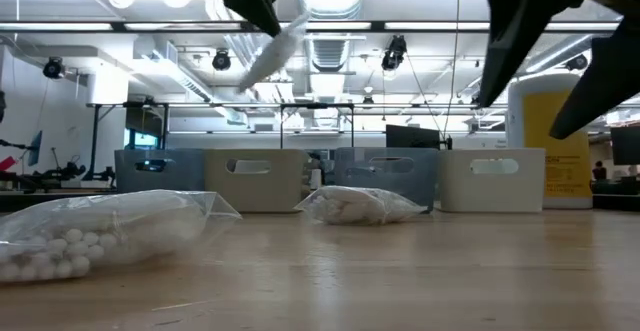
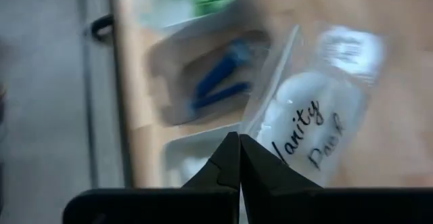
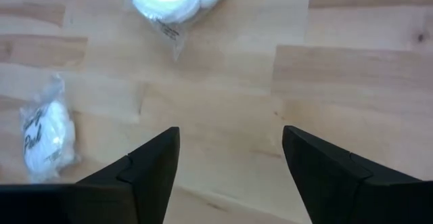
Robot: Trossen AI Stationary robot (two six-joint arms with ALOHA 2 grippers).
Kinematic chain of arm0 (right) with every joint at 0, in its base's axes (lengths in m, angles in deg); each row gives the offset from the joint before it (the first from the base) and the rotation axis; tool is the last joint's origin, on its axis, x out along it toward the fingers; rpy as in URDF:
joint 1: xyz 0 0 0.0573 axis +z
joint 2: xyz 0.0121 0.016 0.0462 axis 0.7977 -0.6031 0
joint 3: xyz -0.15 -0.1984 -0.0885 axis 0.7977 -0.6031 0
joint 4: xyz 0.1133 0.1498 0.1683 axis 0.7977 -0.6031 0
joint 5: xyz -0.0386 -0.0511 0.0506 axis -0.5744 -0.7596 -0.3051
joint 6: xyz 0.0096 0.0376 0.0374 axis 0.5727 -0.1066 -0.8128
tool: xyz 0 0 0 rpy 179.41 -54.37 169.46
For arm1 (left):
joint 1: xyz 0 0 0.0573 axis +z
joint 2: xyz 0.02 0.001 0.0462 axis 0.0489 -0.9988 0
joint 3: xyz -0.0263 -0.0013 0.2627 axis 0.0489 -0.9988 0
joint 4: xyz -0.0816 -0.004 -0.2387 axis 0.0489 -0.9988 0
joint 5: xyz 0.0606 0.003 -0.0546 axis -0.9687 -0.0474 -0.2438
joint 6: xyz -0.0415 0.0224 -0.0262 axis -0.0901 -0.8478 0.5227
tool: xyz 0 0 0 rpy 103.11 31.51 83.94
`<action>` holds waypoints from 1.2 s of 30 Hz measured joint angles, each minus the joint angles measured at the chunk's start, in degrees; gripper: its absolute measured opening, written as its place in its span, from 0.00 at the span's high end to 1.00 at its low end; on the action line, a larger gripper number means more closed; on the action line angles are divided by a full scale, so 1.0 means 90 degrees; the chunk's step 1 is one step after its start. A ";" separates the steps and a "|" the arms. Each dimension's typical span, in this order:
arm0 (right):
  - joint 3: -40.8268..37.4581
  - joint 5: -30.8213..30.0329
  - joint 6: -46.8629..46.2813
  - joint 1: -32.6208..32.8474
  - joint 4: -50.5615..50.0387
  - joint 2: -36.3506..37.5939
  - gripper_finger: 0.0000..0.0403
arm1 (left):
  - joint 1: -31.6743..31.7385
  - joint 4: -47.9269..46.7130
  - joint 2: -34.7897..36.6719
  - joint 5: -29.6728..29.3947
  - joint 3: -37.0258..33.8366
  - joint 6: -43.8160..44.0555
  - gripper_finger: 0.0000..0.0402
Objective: Pick & Place Travel size toiletries
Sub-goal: Put the white cotton pack into the gray bin
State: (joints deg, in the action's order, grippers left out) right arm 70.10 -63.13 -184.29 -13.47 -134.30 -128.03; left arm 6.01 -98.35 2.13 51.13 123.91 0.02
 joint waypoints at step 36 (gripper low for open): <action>0.0051 0.0031 0.0321 -0.0223 -0.1117 0.0036 0.35 | 0.1738 -0.1281 -0.1189 0.0267 -0.0173 0.0469 1.00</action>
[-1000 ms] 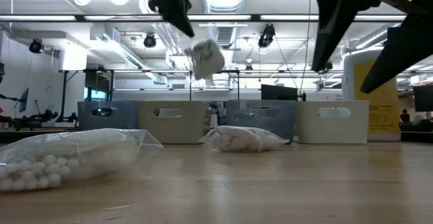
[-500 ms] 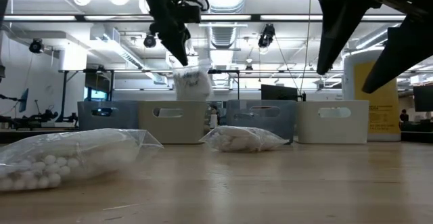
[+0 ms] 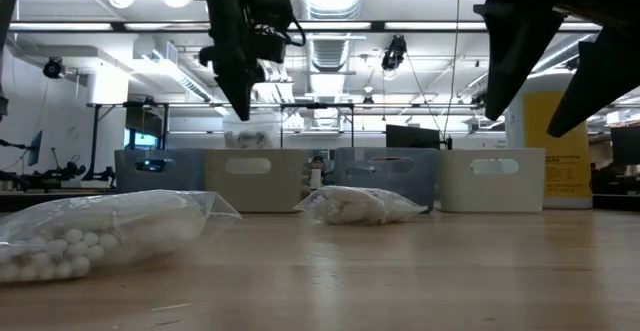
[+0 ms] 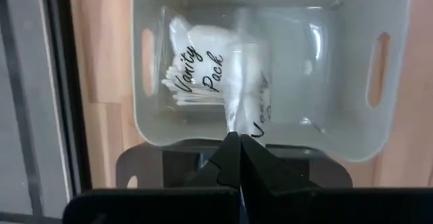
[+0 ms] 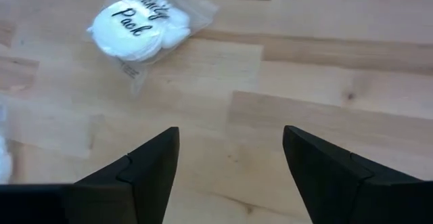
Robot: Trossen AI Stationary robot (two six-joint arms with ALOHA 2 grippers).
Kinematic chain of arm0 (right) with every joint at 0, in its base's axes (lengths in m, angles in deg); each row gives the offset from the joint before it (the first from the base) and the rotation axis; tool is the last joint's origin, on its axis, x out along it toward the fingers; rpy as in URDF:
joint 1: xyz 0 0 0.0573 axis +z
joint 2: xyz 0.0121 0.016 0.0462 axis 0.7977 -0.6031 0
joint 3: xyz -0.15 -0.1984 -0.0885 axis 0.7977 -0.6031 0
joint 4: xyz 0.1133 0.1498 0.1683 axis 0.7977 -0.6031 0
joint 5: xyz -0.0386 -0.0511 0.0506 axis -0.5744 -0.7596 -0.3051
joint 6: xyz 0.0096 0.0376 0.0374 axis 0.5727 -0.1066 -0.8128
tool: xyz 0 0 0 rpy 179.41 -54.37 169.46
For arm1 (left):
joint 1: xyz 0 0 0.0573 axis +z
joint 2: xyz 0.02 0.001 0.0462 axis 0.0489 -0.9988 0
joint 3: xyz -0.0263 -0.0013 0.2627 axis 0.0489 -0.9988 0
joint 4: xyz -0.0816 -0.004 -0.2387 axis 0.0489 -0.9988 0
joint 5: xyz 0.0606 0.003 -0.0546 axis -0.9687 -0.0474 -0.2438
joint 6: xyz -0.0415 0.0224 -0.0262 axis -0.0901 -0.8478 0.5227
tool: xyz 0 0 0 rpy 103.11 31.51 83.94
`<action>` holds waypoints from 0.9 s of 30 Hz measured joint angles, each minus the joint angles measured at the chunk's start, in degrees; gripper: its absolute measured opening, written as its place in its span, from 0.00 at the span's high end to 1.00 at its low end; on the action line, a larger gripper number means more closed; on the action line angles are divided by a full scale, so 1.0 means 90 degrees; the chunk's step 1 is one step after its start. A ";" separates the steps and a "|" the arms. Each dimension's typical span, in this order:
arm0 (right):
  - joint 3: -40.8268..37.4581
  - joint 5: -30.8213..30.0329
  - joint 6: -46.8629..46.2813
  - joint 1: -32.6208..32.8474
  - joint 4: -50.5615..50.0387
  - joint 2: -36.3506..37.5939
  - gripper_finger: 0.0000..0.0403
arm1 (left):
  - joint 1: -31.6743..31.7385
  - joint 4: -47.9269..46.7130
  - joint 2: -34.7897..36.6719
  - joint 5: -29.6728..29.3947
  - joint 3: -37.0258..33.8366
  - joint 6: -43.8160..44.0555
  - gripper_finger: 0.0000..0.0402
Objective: Pick & Place Travel size toiletries
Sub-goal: Put the white cotton pack into the gray bin
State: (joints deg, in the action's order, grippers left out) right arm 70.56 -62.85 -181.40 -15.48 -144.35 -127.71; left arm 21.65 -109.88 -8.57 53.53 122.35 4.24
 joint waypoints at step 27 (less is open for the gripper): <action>-0.0340 0.0182 0.0602 -0.0430 -0.0259 0.0879 0.39 | -0.0003 0.2138 -0.0370 -0.0748 -0.0911 0.0226 0.90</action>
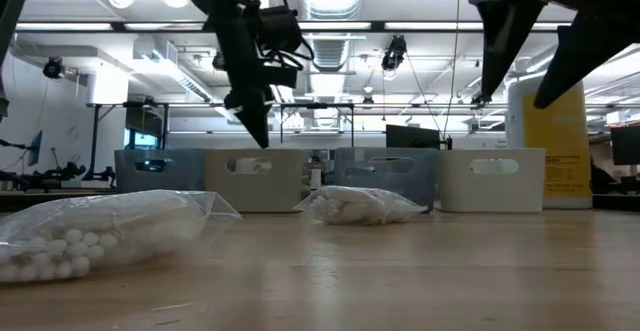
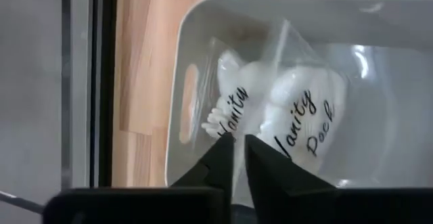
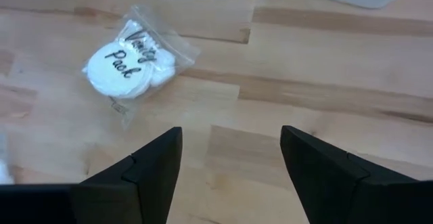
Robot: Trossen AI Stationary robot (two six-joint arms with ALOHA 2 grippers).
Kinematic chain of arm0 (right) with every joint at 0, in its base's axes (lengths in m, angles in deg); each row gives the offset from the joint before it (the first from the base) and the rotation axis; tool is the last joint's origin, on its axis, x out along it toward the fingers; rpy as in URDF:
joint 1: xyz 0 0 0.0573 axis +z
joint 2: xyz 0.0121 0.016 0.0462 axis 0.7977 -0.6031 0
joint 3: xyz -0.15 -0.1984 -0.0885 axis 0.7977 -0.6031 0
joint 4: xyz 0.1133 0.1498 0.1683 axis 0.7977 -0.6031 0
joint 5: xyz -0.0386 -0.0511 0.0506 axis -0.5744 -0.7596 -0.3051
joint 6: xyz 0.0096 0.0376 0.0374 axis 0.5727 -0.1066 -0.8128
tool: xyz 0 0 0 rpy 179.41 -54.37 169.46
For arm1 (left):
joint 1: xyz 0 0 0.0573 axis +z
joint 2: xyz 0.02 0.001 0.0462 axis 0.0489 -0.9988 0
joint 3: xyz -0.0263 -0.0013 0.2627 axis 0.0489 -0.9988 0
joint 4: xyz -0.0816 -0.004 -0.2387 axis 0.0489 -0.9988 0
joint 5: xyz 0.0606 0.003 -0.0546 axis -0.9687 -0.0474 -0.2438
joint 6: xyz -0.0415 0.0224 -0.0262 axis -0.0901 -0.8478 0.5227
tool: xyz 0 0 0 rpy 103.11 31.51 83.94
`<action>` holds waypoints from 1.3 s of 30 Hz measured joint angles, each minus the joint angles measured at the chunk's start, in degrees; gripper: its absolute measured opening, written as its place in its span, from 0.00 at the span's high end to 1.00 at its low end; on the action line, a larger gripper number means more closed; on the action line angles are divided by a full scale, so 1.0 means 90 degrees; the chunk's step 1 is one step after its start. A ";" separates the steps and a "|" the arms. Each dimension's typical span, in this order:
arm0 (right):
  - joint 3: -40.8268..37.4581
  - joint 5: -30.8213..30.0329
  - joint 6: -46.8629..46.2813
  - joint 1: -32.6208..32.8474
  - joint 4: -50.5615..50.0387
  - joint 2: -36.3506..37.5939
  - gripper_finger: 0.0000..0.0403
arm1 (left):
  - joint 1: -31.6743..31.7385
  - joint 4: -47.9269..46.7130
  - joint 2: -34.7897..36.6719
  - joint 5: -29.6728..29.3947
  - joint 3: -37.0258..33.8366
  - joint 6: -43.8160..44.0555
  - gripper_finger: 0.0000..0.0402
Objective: Pick & Place Travel size toiletries
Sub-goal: Put the white cotton pack into the gray bin
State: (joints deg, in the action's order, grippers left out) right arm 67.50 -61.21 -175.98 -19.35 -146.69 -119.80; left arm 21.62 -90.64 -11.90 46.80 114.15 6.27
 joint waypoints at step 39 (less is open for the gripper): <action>0.0051 0.0367 0.1059 -0.0064 0.3374 -0.0546 0.34 | -0.5126 0.1615 0.3055 0.3270 -0.3109 0.4118 0.48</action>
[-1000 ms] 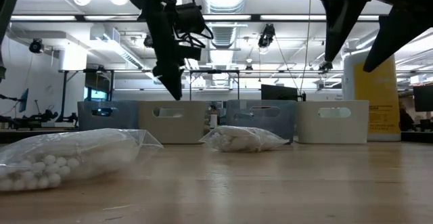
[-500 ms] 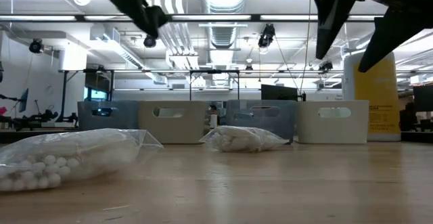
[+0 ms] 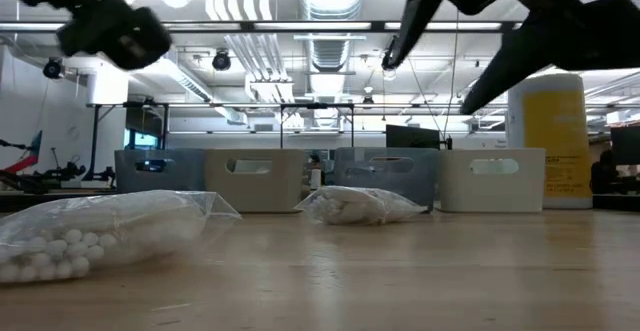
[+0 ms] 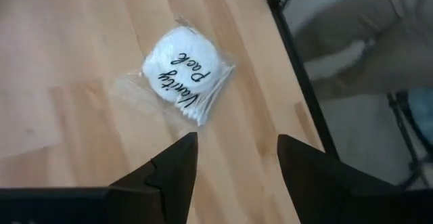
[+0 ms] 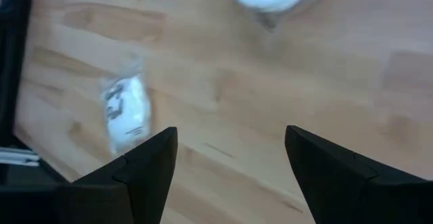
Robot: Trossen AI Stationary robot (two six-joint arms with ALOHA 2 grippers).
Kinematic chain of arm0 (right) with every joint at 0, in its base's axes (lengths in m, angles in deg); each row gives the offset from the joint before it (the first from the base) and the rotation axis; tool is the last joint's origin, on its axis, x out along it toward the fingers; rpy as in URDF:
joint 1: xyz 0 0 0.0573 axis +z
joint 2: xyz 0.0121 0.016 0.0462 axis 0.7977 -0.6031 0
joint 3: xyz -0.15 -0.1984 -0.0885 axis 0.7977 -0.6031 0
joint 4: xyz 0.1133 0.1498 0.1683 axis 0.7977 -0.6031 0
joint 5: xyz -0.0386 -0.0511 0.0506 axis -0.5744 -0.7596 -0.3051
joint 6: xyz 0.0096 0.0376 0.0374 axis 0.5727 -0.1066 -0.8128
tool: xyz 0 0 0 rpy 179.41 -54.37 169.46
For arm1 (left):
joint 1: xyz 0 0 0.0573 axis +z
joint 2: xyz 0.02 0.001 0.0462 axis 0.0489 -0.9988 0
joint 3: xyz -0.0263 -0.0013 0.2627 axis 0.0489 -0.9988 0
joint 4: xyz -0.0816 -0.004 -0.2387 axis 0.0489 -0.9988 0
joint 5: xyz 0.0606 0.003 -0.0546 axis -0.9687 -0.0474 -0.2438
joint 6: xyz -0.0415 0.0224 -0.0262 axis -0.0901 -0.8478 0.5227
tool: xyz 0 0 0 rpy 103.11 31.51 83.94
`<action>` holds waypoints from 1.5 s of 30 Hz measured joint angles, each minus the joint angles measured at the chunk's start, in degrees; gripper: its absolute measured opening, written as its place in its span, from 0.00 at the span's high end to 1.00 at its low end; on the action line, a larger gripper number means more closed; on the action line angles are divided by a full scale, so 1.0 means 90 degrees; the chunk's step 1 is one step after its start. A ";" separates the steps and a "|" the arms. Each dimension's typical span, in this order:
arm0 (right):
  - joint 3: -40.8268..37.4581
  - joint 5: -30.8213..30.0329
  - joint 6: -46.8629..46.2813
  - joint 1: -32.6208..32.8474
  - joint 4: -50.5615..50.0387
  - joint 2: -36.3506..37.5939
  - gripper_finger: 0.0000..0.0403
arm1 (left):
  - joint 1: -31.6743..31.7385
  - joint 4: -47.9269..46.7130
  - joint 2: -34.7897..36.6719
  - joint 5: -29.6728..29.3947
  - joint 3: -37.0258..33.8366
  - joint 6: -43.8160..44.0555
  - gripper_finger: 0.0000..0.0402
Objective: Pick & Place Travel size toiletries
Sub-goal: Put the white cotton pack into the gray bin
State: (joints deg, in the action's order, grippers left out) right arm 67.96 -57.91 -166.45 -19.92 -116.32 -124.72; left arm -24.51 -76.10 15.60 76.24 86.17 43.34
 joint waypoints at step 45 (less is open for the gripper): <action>-0.0238 0.0481 0.2398 -0.0155 0.1507 -0.0190 0.32 | -0.1017 0.1697 -0.1933 -0.2986 -0.0628 0.5870 0.49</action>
State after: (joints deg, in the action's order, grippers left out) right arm 65.82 -53.57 -144.87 -21.32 -102.76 -126.43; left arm -33.66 -60.83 -1.80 49.36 80.52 96.17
